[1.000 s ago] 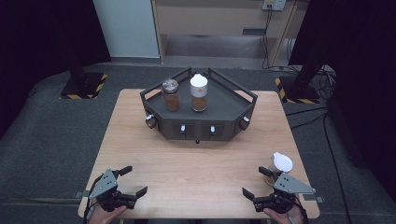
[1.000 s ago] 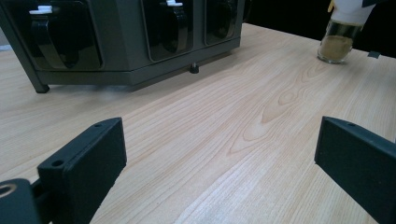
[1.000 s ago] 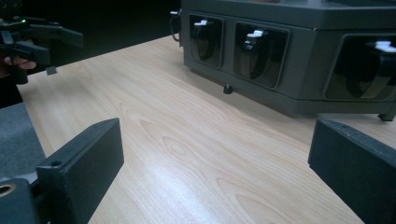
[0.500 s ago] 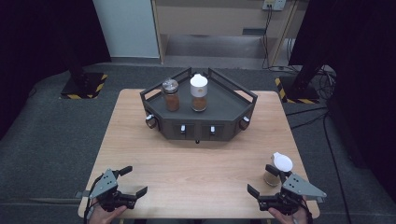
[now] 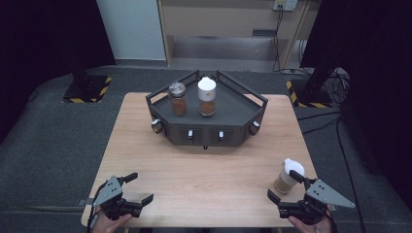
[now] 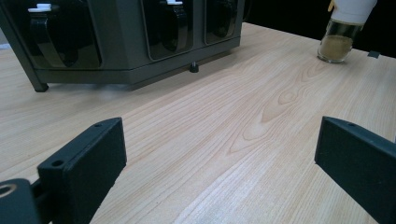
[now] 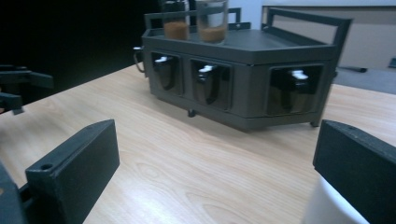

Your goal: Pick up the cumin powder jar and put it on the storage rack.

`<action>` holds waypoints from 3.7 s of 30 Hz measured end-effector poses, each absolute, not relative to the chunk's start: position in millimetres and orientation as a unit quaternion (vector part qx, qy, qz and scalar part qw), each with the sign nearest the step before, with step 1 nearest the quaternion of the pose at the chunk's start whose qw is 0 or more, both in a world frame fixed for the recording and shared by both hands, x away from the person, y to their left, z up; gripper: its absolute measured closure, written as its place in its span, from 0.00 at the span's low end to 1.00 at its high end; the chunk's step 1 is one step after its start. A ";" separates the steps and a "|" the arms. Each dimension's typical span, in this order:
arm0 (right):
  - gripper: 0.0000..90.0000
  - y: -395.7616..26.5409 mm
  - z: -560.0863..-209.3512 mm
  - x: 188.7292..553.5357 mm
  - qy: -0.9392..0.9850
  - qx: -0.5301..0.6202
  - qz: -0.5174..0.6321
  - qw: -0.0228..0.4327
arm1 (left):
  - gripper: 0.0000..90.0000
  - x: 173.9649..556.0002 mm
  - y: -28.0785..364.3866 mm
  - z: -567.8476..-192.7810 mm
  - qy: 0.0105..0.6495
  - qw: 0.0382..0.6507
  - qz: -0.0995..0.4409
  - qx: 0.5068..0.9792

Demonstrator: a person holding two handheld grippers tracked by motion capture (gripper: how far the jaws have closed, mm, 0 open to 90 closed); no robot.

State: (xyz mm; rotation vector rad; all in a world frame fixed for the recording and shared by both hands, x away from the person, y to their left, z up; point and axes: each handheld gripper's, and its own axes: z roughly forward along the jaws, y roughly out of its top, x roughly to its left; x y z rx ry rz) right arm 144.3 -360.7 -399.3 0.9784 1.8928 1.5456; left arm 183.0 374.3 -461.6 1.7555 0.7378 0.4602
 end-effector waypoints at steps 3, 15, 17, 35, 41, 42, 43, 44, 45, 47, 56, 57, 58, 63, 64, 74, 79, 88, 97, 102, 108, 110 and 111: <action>0.01 -362.9 -396.9 142.2 0.693 0.364 0.566 0.259 | 0.01 182.9 374.2 -461.6 0.313 0.557 0.195 0.744; 0.02 -380.2 -394.5 149.2 0.685 0.406 0.536 0.281 | 0.01 182.0 374.1 -461.2 0.313 0.557 0.197 0.743; 0.02 -380.9 -394.3 151.4 0.685 0.410 0.532 0.281 | 0.01 182.2 374.1 -461.1 0.313 0.556 0.197 0.744; 0.10 -388.5 -417.1 185.3 0.694 0.444 0.500 0.265 | 0.01 181.3 374.9 -461.8 0.316 0.560 0.199 0.740; 0.18 -389.5 -422.0 191.6 0.692 0.455 0.499 0.256 | 0.00 180.3 376.4 -462.9 0.318 0.565 0.200 0.734; 0.19 -389.9 -422.5 192.2 0.692 0.456 0.498 0.254 | 0.00 180.1 376.8 -463.2 0.319 0.566 0.200 0.733; 0.21 -390.2 -423.0 192.6 0.693 0.456 0.498 0.252 | 0.00 179.9 377.0 -463.2 0.320 0.567 0.201 0.732; 0.22 -390.3 -423.8 193.0 0.694 0.455 0.497 0.251 | 0.00 179.8 377.2 -463.1 0.320 0.566 0.202 0.732; 0.25 -390.3 -423.9 193.6 0.697 0.454 0.496 0.250 | 0.00 179.5 377.4 -463.3 0.321 0.567 0.202 0.731; 0.31 -389.7 -423.7 194.5 0.702 0.450 0.491 0.250 | 0.00 179.3 378.2 -463.8 0.322 0.570 0.202 0.729; 0.33 -385.4 -420.5 193.8 0.707 0.447 0.482 0.260 | 0.00 176.7 382.0 -466.7 0.331 0.583 0.204 0.714; 0.33 -385.4 -420.3 193.8 0.707 0.448 0.482 0.260 | 0.00 176.2 382.0 -466.6 0.332 0.582 0.206 0.713; 0.33 -385.4 -420.3 193.8 0.707 0.448 0.482 0.260 | 0.00 176.2 382.0 -466.6 0.332 0.582 0.206 0.713; 0.33 -386.2 -418.5 195.8 0.707 0.449 0.482 0.257 | 0.00 175.1 382.5 -466.9 0.336 0.582 0.210 0.710; 0.33 -386.2 -418.5 195.8 0.707 0.449 0.482 0.257 | 0.00 175.1 382.5 -466.9 0.336 0.582 0.210 0.710; 0.33 -381.0 -404.9 197.6 0.712 0.435 0.486 0.260 | 0.01 171.5 383.2 -468.1 0.350 0.582 0.224 0.699; 0.33 -376.4 -392.9 203.4 0.716 0.428 0.487 0.260 | 0.01 171.0 383.7 -469.0 0.352 0.584 0.227 0.696; 0.34 -362.7 -360.9 223.1 0.721 0.420 0.486 0.261 | 0.01 171.5 384.3 -470.7 0.358 0.586 0.230 0.689; 0.34 -345.8 -333.1 247.0 0.725 0.411 0.490 0.257 | 0.01 173.2 383.9 -471.0 0.356 0.587 0.229 0.690; 0.34 -330.3 -312.8 266.9 0.730 0.404 0.489 0.255 | 0.01 173.5 384.1 -471.2 0.356 0.587 0.228 0.690; 0.34 -316.6 -296.2 282.7 0.729 0.405 0.491 0.251 | 0.01 174.2 383.6 -470.9 0.353 0.586 0.226 0.693; 0.34 -307.3 -285.3 292.2 0.731 0.405 0.489 0.251 | 0.01 174.5 383.7 -470.9 0.352 0.586 0.226 0.694; 0.34 -304.1 -282.1 294.9 0.731 0.405 0.488 0.253 | 0.01 174.5 383.8 -470.8 0.352 0.586 0.225 0.694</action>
